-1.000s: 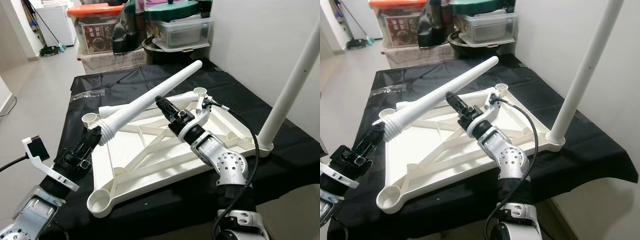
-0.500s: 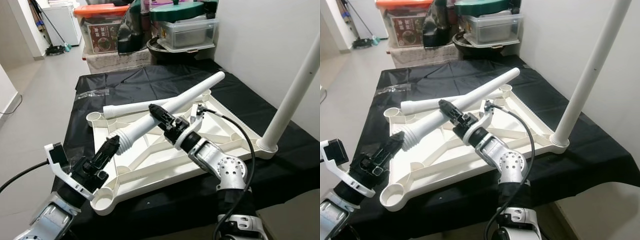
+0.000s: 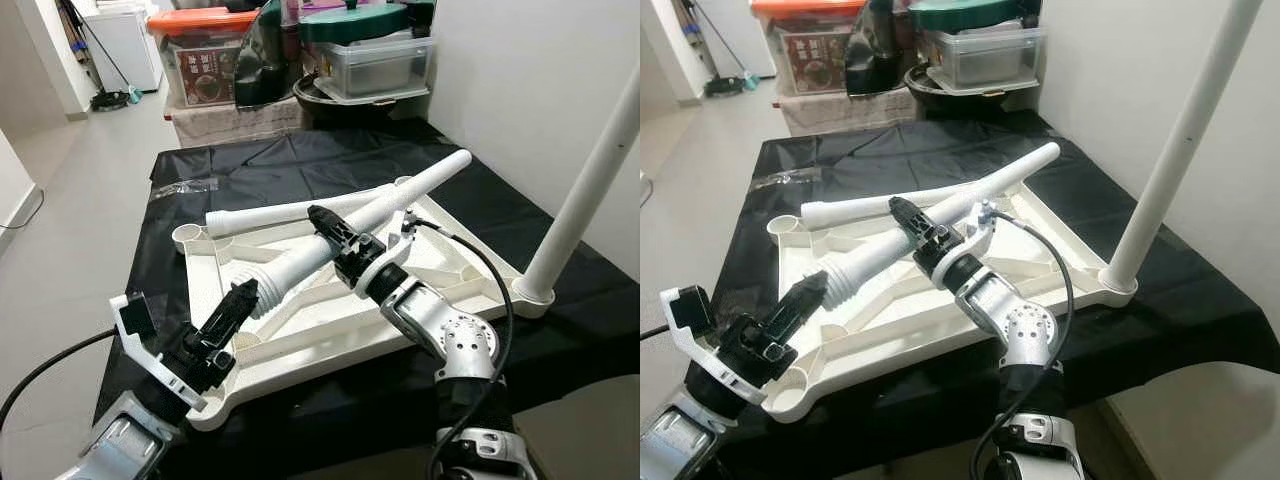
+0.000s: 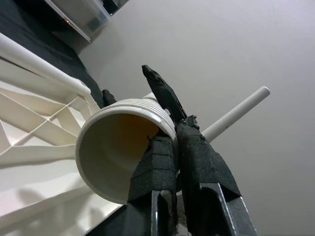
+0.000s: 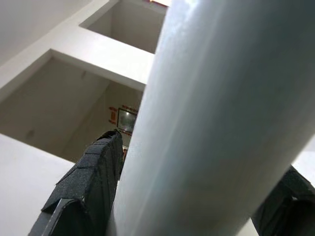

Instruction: Building children table

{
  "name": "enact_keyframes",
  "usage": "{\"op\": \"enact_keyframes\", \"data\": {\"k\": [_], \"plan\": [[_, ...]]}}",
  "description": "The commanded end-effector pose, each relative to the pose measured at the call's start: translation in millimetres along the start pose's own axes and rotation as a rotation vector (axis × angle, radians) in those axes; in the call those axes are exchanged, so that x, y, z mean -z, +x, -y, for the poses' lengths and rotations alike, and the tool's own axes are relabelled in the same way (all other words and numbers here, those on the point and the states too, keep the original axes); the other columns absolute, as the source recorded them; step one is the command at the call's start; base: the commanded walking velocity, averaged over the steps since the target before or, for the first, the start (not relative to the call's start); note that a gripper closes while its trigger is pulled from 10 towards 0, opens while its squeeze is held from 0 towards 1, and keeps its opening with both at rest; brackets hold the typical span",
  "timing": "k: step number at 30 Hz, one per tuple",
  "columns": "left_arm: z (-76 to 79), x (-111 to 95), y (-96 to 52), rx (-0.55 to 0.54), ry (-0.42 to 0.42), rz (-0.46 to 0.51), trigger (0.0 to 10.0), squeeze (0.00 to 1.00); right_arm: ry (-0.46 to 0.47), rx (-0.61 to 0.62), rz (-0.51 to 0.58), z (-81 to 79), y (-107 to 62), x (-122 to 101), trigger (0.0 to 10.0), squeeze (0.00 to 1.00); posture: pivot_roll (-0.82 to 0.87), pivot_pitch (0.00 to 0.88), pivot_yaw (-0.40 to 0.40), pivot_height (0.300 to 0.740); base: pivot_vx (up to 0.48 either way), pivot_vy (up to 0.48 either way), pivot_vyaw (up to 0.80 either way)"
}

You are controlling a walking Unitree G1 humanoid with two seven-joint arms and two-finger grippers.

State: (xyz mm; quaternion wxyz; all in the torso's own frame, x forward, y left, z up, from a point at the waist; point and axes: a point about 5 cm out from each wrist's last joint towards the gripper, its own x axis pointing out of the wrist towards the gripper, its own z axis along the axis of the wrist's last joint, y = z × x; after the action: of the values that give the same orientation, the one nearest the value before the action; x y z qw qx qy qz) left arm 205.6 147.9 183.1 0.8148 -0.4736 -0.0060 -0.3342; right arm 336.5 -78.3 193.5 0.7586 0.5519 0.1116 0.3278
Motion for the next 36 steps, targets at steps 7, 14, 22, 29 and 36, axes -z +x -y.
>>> {"op": "enact_keyframes", "data": {"k": [7, 14, 22, 29, 36], "plan": [[4.1, -0.3, -3.6, 0.012, 0.011, 0.015, 10.0, 0.00, 0.079, -0.073, -0.021, -18.7, 19.9, 16.6, 10.0, 0.00, 0.03, 0.000, 0.003, 0.740, 0.000, 0.000, 0.00], [3.6, 1.6, -7.2, 0.001, 0.005, 0.017, 10.0, 0.00, 0.084, -0.077, -0.022, -19.5, 19.8, 16.0, 10.0, 0.00, 0.03, 0.000, 0.005, 0.740, 0.000, 0.000, 0.00], [2.1, 2.3, -6.9, -0.002, 0.003, 0.013, 10.0, 0.00, 0.090, -0.087, -0.027, -22.1, 20.6, 16.3, 10.0, 0.00, 0.03, 0.000, 0.005, 0.740, 0.000, 0.000, 0.00], [0.1, 2.5, -6.1, -0.003, 0.000, 0.007, 10.0, 0.00, 0.098, -0.093, -0.038, -23.8, 19.7, 21.9, 10.0, 0.00, 0.02, 0.000, 0.010, 0.740, 0.000, 0.000, 0.00], [0.8, 4.8, -4.9, 0.001, -0.005, 0.000, 10.0, 0.00, 0.114, -0.103, -0.047, -25.5, 19.1, 25.9, 0.0, 0.00, 0.02, 0.000, 0.013, 0.740, 0.000, 0.000, 0.00]]}}
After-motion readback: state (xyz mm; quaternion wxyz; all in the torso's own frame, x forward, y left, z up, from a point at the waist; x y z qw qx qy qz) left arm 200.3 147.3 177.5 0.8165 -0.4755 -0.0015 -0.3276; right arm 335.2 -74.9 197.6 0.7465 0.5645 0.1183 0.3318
